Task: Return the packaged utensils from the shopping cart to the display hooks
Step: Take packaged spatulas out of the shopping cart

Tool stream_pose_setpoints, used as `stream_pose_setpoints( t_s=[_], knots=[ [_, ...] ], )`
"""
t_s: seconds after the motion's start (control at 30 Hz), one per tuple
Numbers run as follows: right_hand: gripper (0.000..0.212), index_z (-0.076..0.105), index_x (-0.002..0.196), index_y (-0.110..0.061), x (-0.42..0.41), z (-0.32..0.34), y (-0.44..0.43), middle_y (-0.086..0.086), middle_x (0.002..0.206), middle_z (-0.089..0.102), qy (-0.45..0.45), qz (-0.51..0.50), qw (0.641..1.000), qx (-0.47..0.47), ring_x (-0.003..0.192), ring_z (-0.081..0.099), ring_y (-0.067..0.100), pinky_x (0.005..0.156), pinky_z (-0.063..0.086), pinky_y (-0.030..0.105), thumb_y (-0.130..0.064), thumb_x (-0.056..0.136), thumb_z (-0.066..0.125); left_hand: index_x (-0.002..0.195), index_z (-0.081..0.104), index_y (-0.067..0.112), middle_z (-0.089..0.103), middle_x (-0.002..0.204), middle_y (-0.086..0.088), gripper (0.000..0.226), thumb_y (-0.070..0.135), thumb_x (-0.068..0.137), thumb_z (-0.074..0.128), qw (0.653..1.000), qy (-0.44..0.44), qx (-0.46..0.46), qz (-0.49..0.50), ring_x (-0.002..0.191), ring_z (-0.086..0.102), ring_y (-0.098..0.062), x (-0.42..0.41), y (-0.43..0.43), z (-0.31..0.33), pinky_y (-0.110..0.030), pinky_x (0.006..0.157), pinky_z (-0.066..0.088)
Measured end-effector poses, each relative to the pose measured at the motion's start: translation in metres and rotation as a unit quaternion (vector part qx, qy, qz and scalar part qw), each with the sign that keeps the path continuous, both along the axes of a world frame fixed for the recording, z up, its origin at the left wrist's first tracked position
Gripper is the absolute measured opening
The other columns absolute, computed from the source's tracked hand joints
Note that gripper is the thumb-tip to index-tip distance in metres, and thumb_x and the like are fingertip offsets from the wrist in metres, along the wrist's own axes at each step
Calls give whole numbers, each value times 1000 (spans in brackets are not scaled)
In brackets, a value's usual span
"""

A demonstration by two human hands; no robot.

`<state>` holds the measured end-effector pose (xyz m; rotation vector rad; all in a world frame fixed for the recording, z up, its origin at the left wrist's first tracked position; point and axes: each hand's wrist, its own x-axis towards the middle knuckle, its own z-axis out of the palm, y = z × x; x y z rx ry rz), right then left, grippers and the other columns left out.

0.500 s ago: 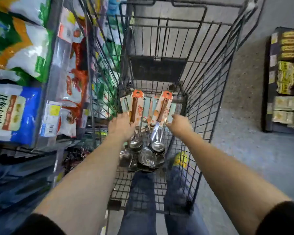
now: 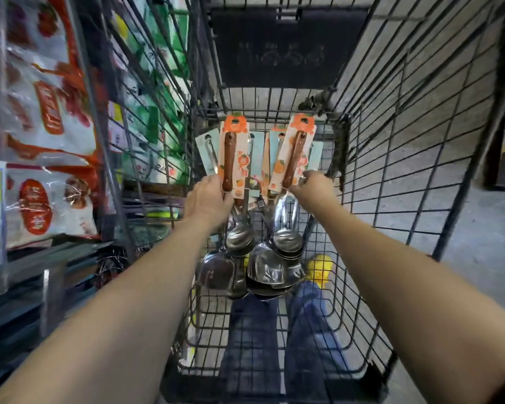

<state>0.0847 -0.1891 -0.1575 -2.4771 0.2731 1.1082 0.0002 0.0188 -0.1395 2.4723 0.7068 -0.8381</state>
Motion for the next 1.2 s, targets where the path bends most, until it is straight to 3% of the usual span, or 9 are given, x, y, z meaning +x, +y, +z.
stream_pose_setpoints(
  t_s=[0.2,0.33,0.43,0.67,0.77,0.9,1.03,1.1,1.2],
  knots=[
    [26,63,111,-13,-1,-43,-8,-2,100,68,-5,-73,997,17,73,61,6,56,44,16,-26,93,77,139,52,14,57,132,-12,52,42,97,64,998,-36,-38,38,119,59,-35,-1,0,-37,-48,100,50],
    [48,65,122,-11,-4,-56,-1,6,118,70,-39,-133,990,33,95,70,19,78,59,31,-31,83,86,140,52,16,52,136,-9,54,39,94,70,989,-62,-76,109,122,58,-31,-4,-1,-51,-47,107,48],
    [68,50,133,-8,-8,-62,6,7,131,47,-35,-195,979,46,98,54,18,88,49,25,-29,81,88,139,54,15,49,134,-8,55,38,92,73,980,-73,-81,165,117,60,-27,0,-2,-58,-45,109,49],
    [75,50,128,-7,-18,-75,19,12,134,41,-52,-231,972,13,95,49,19,85,53,32,-42,75,91,134,55,16,44,128,-5,63,46,84,80,968,-79,-84,222,117,54,-25,7,-6,-71,-38,106,49],
    [71,56,121,-7,-18,-78,19,9,129,41,-57,-263,963,20,94,52,17,88,57,33,-41,71,93,124,60,14,38,122,-2,44,31,88,80,958,-83,-92,259,109,55,-21,9,-9,-75,-22,99,45],
    [57,71,96,-11,-14,-78,18,9,117,51,-27,-284,958,18,83,63,18,75,65,37,-45,56,92,116,65,13,44,129,-5,40,27,83,83,949,-88,-100,284,100,60,-15,13,-11,-67,-8,90,44],
    [65,72,80,-15,-15,-129,2,11,103,69,-15,-314,949,38,77,72,24,63,66,37,-56,29,76,98,67,22,65,116,-3,52,55,59,74,950,-126,-85,272,105,67,-24,5,-5,-78,-41,96,58],
    [63,72,86,-13,-16,-117,2,12,99,71,-8,-337,939,74,74,73,24,56,65,33,-47,34,79,98,67,20,66,114,-2,49,52,62,74,948,-136,-100,269,109,64,-25,3,-6,-69,-44,97,56],
    [48,67,106,0,-18,-67,16,12,97,75,-2,-385,911,145,78,75,23,57,63,27,-13,63,86,105,59,14,64,111,-1,33,22,82,81,934,-153,-141,291,103,62,-20,4,-11,-45,-29,92,53]
  ],
)
